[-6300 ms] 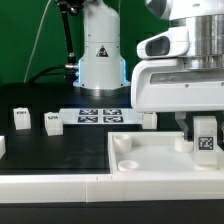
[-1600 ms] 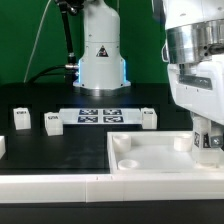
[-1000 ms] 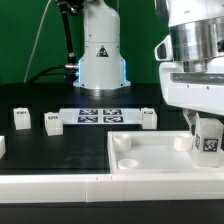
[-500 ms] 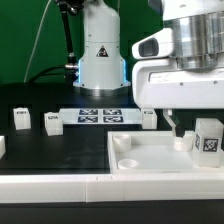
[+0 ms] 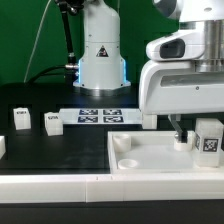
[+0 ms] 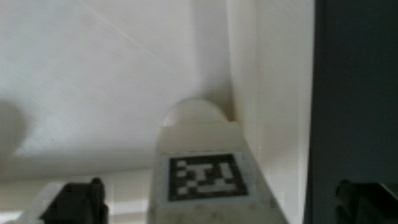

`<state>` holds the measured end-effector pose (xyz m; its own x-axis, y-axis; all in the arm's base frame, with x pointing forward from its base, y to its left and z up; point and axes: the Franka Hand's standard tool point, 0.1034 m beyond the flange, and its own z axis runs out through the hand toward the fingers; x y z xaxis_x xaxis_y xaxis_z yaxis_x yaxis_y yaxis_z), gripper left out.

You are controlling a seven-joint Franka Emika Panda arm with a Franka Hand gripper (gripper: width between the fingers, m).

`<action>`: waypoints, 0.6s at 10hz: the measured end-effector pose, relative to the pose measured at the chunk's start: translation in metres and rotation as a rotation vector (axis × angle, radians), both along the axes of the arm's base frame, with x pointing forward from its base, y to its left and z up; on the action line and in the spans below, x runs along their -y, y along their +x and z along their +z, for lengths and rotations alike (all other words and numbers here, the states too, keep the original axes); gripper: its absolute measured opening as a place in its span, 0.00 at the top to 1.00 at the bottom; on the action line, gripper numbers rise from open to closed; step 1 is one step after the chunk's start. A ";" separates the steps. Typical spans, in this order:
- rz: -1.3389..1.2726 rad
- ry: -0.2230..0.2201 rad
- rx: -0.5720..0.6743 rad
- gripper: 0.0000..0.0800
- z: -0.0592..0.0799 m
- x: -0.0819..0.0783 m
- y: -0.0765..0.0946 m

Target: Assemble one leg

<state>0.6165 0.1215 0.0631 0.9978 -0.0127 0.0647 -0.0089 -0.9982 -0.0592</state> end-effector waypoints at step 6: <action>-0.037 0.003 -0.002 0.64 0.000 0.000 0.000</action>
Offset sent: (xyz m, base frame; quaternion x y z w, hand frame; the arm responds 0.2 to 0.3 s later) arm 0.0000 0.0000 0.0000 0.0000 0.0000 0.0000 1.0000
